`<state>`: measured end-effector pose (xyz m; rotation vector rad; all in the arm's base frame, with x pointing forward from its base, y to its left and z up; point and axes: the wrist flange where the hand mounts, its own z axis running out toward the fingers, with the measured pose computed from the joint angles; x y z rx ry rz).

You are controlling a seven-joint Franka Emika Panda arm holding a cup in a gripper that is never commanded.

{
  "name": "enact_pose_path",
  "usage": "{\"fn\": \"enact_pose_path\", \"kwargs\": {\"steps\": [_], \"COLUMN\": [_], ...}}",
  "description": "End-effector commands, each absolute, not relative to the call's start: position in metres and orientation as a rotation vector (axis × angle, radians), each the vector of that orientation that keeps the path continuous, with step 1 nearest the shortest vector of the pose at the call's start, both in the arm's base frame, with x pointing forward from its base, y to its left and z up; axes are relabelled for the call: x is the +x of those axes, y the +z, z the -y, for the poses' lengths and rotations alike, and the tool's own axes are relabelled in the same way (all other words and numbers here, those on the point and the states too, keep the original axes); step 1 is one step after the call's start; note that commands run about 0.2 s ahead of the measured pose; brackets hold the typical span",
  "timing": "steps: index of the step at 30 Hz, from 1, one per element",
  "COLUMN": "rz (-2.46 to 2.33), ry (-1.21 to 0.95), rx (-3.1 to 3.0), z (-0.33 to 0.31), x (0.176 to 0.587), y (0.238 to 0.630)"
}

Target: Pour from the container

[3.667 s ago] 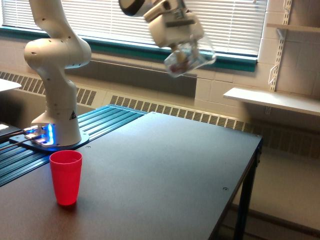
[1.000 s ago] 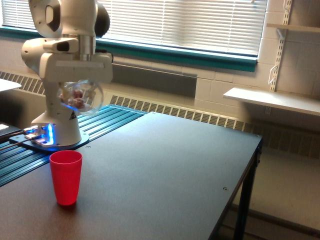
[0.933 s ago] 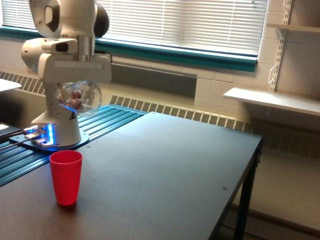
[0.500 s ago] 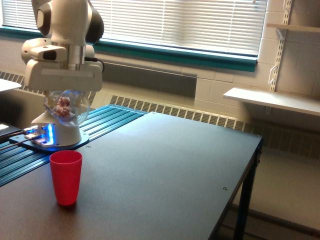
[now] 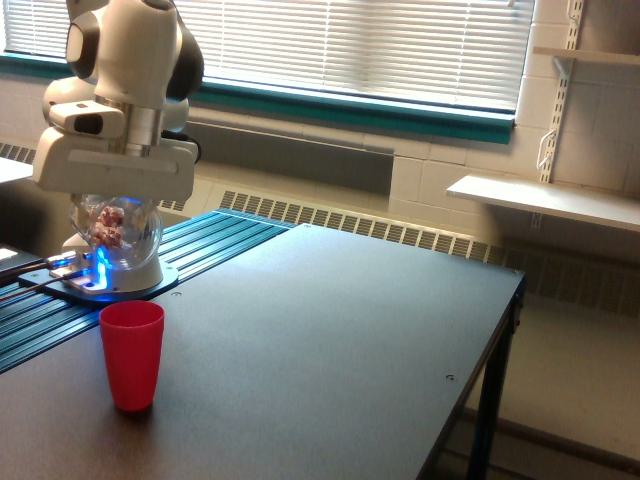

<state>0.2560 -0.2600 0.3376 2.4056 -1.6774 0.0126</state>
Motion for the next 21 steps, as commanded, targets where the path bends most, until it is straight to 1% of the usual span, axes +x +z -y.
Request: {"fn": "enact_pose_path", "kwargs": {"steps": [1,11,21], "rz": [1.618,1.571,1.544], "ry": [0.013,-0.062,-0.14], "rx": [2.394,2.373,2.337], "z": [0.258,0.255,0.251], "x": [0.257,0.243,0.241], "y": [0.335,0.329,0.325]}}
